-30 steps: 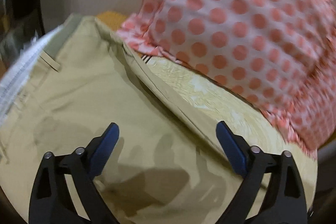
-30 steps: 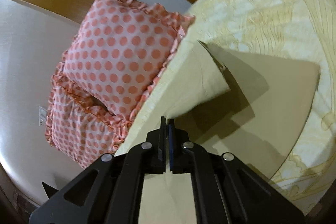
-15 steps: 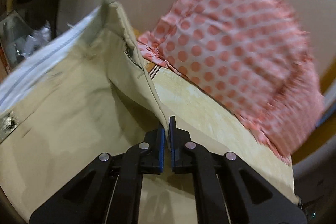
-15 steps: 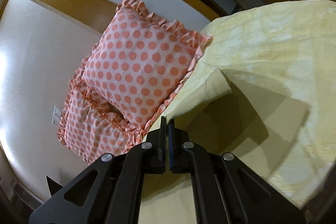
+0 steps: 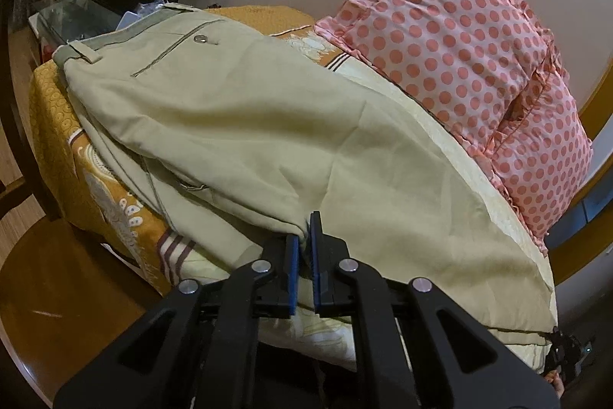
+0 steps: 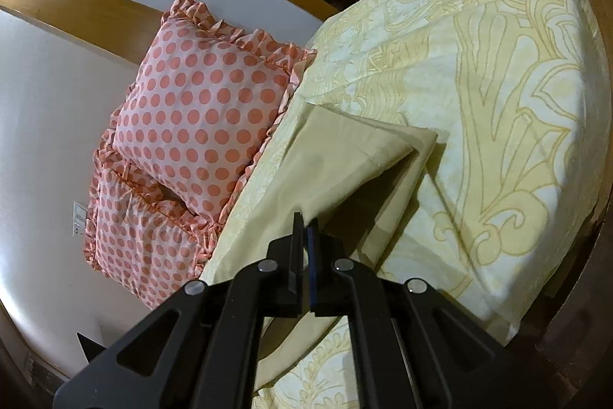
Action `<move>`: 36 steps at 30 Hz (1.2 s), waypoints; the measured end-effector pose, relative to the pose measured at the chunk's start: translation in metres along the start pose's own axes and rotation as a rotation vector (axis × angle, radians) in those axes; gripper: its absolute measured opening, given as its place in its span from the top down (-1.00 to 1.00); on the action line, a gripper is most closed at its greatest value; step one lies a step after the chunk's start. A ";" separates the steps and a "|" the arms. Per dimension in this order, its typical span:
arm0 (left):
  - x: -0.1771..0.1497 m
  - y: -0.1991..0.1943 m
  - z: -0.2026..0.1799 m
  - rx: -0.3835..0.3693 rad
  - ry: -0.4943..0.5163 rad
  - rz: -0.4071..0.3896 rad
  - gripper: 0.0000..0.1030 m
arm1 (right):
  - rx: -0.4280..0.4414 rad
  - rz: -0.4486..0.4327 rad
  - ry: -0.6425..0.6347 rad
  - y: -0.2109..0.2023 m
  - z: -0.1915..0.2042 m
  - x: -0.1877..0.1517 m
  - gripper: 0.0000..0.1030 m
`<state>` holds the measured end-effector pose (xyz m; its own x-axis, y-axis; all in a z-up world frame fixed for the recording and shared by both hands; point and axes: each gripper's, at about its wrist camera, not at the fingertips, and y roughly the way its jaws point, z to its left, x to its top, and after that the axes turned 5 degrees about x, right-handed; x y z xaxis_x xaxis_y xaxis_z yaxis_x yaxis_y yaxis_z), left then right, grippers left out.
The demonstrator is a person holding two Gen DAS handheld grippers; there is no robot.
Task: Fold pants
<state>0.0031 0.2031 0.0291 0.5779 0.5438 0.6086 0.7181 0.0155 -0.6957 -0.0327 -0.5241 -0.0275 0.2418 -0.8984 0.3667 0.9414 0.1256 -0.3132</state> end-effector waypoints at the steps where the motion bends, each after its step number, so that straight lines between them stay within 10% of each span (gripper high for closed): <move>1: 0.000 0.000 -0.001 0.001 0.002 -0.003 0.91 | -0.003 0.004 0.008 0.000 -0.001 0.000 0.97; 12: -0.014 -0.012 0.003 -0.014 0.057 -0.009 0.93 | -0.086 -0.002 -0.028 -0.019 -0.001 -0.007 0.97; 14: -0.017 -0.011 0.003 -0.006 0.084 -0.011 0.92 | -0.133 -0.009 -0.067 -0.023 0.005 -0.008 0.83; 17: -0.021 -0.017 0.002 0.000 0.118 -0.043 0.81 | -0.177 -0.110 -0.086 -0.040 0.006 -0.004 -0.03; 31: -0.029 -0.085 -0.002 0.058 0.159 -0.340 -0.26 | -0.232 -0.077 -0.234 -0.017 0.011 -0.001 0.54; 36: -0.021 -0.064 -0.015 0.021 0.191 -0.309 -0.41 | -0.284 -0.081 -0.335 -0.002 0.013 0.008 0.91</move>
<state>-0.0492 0.1782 0.0672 0.3986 0.3442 0.8501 0.8631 0.1728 -0.4746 -0.0293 -0.5261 -0.0130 0.2772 -0.7087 0.6488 0.8699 -0.1016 -0.4826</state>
